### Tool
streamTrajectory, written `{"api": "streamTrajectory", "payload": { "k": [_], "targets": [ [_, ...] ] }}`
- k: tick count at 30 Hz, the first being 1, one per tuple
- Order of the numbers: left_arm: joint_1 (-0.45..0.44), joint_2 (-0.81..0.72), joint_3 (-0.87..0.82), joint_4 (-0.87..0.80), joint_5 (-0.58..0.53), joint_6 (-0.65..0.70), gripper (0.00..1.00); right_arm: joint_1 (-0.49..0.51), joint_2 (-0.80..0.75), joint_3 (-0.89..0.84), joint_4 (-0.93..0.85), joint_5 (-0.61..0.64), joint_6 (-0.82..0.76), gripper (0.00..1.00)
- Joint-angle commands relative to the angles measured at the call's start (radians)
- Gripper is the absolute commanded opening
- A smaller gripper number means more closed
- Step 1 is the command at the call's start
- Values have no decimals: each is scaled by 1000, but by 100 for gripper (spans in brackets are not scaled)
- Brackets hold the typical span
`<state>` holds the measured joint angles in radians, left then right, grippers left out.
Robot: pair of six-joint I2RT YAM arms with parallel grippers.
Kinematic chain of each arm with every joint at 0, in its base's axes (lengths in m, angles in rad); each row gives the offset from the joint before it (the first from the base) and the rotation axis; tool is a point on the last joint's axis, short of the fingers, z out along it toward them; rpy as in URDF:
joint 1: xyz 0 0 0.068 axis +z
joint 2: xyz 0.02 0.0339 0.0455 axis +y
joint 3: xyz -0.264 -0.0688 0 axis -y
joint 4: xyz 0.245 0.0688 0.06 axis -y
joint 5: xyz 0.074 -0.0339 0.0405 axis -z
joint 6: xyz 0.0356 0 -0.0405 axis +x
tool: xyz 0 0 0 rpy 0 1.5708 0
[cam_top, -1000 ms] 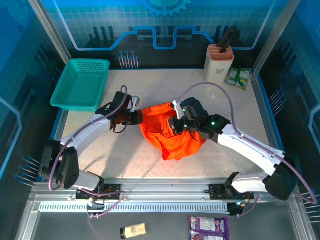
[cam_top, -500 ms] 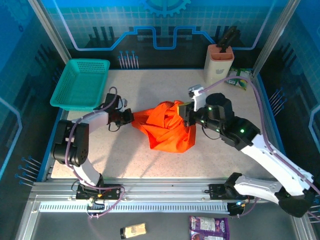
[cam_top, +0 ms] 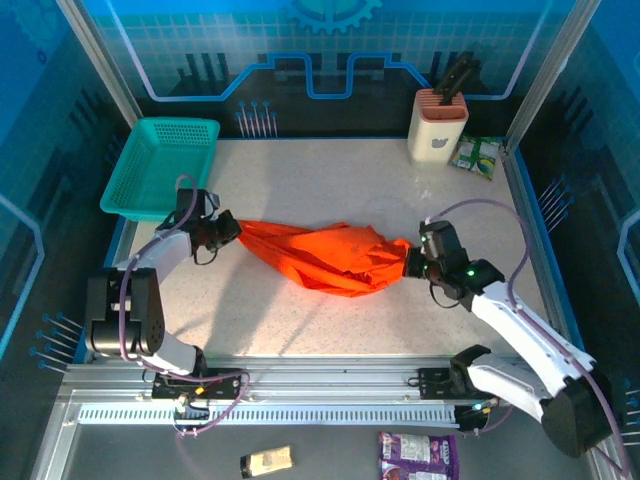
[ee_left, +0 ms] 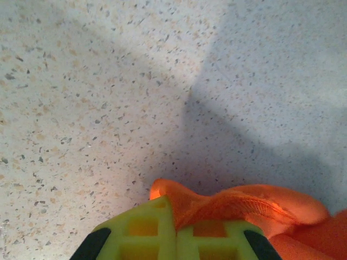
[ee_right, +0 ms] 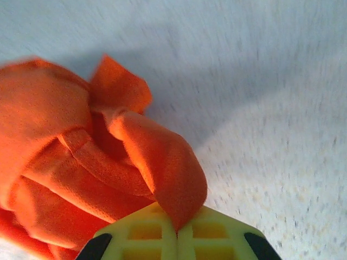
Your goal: Fold the inside-out t-shirt
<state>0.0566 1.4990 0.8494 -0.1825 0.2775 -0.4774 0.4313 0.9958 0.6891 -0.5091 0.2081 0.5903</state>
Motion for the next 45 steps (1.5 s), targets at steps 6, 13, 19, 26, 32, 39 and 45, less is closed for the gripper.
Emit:
{"api": "streamTrajectory", "payload": {
  "k": [6, 13, 19, 26, 32, 39, 45],
  "targets": [
    [-195, -192, 108, -240, -171, 77, 50, -9, -10, -27, -56, -46, 32, 35],
    [-497, -179, 272, -400, -333, 122, 58, -8, -69, 50, -197, -21, 2, 53],
    [-794, 10, 470, -485, -405, 140, 59, 36, -64, 122, -289, -49, 20, 59],
    [-938, 270, 634, -550, -490, 192, 64, 169, 73, 165, -225, -78, 65, 66],
    [-937, 377, 658, -565, -572, 234, 65, 199, 216, 165, -184, 10, 86, 56],
    [-863, 307, 608, -540, -576, 262, 5, 133, 202, 169, -219, 55, 19, 0],
    [-711, 125, 468, -446, -373, 235, 0, -48, 100, 136, -231, -2, -62, 0]
  ]
}}
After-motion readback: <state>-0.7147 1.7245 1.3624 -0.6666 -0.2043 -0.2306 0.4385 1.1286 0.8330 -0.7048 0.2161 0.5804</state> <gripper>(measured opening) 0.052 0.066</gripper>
